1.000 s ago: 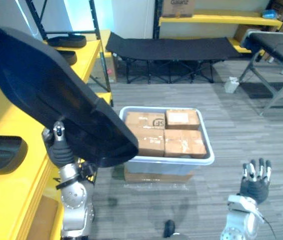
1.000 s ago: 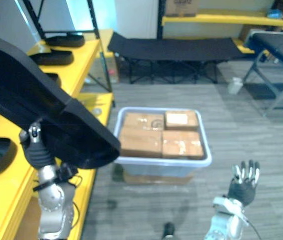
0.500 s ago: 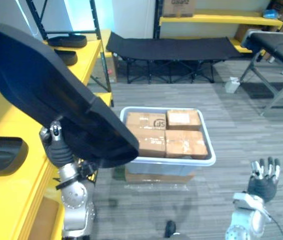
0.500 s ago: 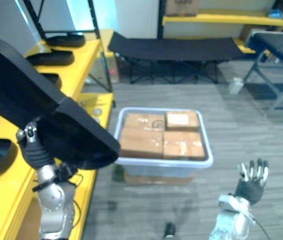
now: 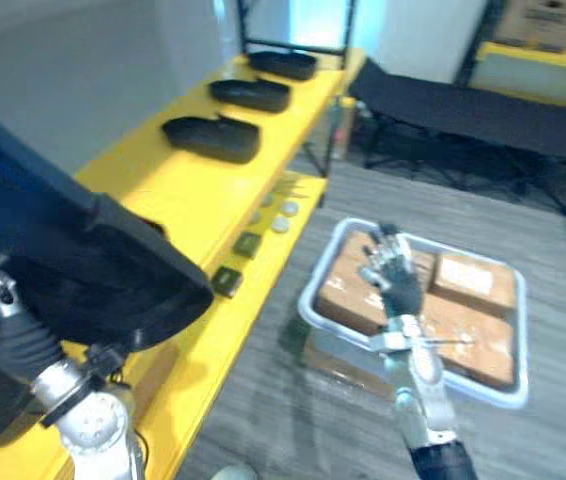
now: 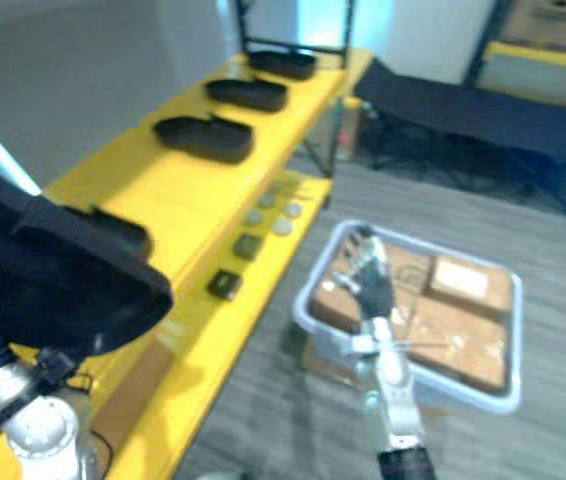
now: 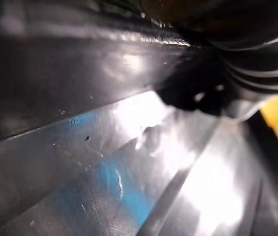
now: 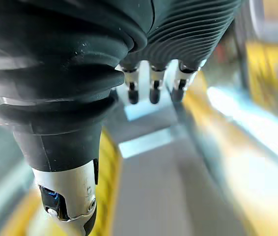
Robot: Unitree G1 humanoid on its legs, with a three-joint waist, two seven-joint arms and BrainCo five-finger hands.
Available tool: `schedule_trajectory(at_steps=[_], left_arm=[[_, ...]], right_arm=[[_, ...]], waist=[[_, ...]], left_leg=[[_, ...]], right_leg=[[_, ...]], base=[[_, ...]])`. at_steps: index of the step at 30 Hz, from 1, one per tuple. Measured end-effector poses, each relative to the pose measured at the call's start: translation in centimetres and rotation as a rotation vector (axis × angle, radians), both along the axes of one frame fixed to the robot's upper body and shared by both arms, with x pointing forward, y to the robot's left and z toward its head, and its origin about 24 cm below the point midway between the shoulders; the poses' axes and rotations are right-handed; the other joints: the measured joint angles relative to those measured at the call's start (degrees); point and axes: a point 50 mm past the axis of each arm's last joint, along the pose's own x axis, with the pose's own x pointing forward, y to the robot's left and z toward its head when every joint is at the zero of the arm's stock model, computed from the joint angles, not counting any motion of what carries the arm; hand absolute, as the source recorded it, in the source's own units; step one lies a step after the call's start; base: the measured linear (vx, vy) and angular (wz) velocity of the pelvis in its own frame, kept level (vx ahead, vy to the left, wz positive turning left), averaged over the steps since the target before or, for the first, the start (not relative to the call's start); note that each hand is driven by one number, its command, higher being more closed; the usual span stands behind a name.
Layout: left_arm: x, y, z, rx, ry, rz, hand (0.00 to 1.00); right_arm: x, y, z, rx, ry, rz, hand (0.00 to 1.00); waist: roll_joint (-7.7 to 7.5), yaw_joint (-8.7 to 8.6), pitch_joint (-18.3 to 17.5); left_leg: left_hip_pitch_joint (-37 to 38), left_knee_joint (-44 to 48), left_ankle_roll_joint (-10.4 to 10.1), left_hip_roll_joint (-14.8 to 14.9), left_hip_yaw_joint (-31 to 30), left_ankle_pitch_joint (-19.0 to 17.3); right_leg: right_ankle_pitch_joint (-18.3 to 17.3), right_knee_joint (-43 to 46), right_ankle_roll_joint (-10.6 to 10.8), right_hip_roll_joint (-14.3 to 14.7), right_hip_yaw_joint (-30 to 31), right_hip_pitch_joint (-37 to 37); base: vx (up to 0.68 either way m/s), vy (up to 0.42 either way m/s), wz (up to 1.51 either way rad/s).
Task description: Walk over and take plastic housings, then place them on the shelf
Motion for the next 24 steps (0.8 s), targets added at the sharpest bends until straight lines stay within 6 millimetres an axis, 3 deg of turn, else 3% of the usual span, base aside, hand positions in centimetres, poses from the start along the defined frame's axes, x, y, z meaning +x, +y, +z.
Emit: schedule_trajectory(at_steps=[4, 10, 15, 17, 19, 20, 24], left_arm=[[-1.3, 1.1, -0.3, 0.013, 0.035, 0.075, 1.00], [-2.3, 1.8, -0.5, 0.032, 0.074, 0.119, 1.00], [-2.1, 1.6, -0.6, 0.027, 0.071, 0.103, 1.00], [-1.6, 1.0, -0.6, 0.019, 0.055, 0.060, 1.00], [-1.5, 0.6, -0.5, 0.026, 0.042, 0.035, 1.00], [-1.3, 0.1, -0.3, 0.031, 0.029, 0.008, 1.00], [-1.0, -0.3, 0.5, 0.089, -0.006, -0.001, 1.00]], right_arm=[[0.3, 1.8, 0.6, -0.023, -0.022, 0.072, 0.00], [1.2, 2.8, 1.1, -0.065, -0.015, 0.082, 0.00], [0.9, 1.8, -0.1, -0.103, 0.054, 0.074, 0.00], [0.2, 0.4, -1.4, -0.105, 0.106, 0.027, 0.00], [-0.3, -0.4, -1.9, -0.102, 0.127, -0.001, 0.00], [-0.5, -1.0, -2.1, -0.110, 0.133, -0.023, 0.00], [-0.3, -2.6, -1.5, -0.109, 0.082, -0.079, 0.00]], waist=[[-1.23, 2.74, -0.2], [-3.02, 3.29, -0.8], [-3.27, 2.63, -0.5], [-3.04, 2.37, -0.3], [-2.88, 1.07, -0.3], [-2.56, 0.37, 0.0], [-2.64, -0.23, -0.2]], left_leg=[[-0.2, 0.2, 0.2, -1.2, -2.8, 0.1], [-0.7, 1.3, -0.1, -0.8, -2.6, -0.1], [-2.1, 4.6, -0.7, -0.1, -1.2, -2.0], [-3.2, 5.4, -0.3, -0.2, -1.1, -2.9], [-3.7, 5.4, -0.3, 0.6, 0.6, -2.8], [-3.8, 5.7, -1.2, 1.4, 2.0, -2.0], [-3.6, 6.2, -1.3, 0.7, 3.0, -1.7]], right_leg=[[-0.2, 0.0, -0.2, -0.9, -1.5, 1.6], [-2.6, 2.4, -0.8, -1.2, -0.5, 1.0], [-5.3, 2.5, 0.5, -0.7, 0.3, 1.2], [-6.1, 2.6, 1.6, -0.8, -0.8, 1.3], [-6.5, 3.6, 1.7, -1.0, -1.9, 1.4], [-6.7, 5.1, 1.8, -1.3, -2.8, 1.4], [-7.5, 7.3, 1.4, -2.7, -2.6, 1.2]], base=[[0.04, 0.065, 0.45], [-0.02, 0.001, 0.04], [-0.08, -0.056, -0.14], [-0.07, -0.032, 0.15], [-0.03, 0.001, 0.39], [0.00, 0.027, 0.44], [0.04, 0.100, 0.13]])
